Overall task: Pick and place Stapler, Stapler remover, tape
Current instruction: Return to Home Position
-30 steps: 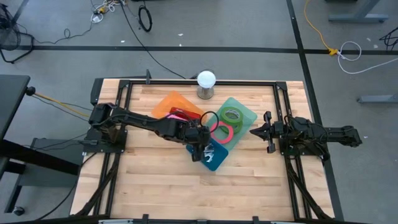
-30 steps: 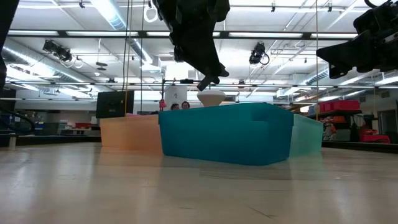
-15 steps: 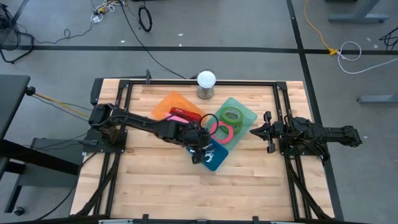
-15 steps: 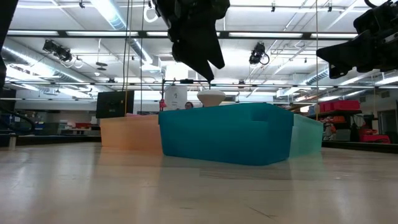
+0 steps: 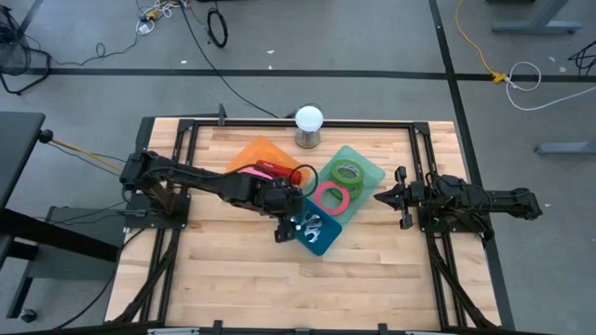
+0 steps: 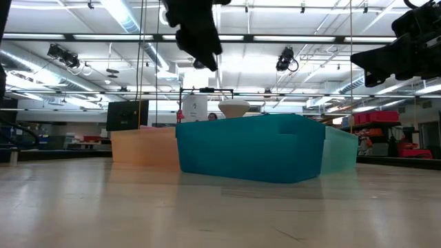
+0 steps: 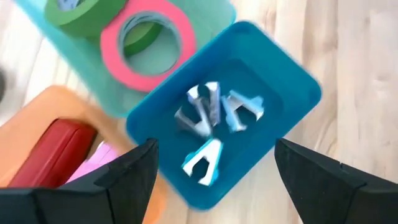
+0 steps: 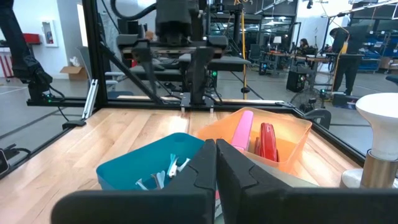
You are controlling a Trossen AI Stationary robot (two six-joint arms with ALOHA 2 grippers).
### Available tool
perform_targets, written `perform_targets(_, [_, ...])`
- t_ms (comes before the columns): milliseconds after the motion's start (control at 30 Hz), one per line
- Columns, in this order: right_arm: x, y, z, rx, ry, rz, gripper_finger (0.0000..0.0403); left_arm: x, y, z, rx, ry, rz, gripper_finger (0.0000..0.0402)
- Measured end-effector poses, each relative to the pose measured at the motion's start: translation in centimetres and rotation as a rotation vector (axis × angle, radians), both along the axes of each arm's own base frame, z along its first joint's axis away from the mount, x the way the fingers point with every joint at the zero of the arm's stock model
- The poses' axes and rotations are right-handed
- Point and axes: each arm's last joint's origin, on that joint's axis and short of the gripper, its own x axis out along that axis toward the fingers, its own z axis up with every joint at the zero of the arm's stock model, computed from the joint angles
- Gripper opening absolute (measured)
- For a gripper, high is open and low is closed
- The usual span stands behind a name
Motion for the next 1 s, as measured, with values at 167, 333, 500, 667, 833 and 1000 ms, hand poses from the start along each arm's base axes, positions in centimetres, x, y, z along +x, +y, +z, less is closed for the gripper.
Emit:
perform_targets(167, [0.0,0.0,0.0,0.0,0.0,0.0,0.0011,-1.4,0.8,0.3,0.043,0.086,0.031,0.0321])
perform_targets(333, [0.0,0.0,0.0,0.0,0.0,0.0,0.0011,-2.2,2.0,0.2,0.084,0.175,0.018,0.032])
perform_targets(500, [0.0,0.0,0.0,0.0,0.0,0.0,0.0011,-2.5,3.6,0.0,0.146,0.251,-0.053,0.032])
perform_targets(667, [0.0,0.0,0.0,0.0,0.0,0.0,0.0011,-2.7,5.5,-0.1,0.203,0.293,-0.073,0.032])
perform_targets(833, [0.0,0.0,0.0,0.0,0.0,0.0,0.0011,-2.8,7.1,-0.1,0.213,0.303,-0.047,0.032])
perform_targets(1000, [0.0,0.0,0.0,0.0,0.0,0.001,0.0011,-2.9,7.9,-0.1,0.202,0.31,-0.017,0.032])
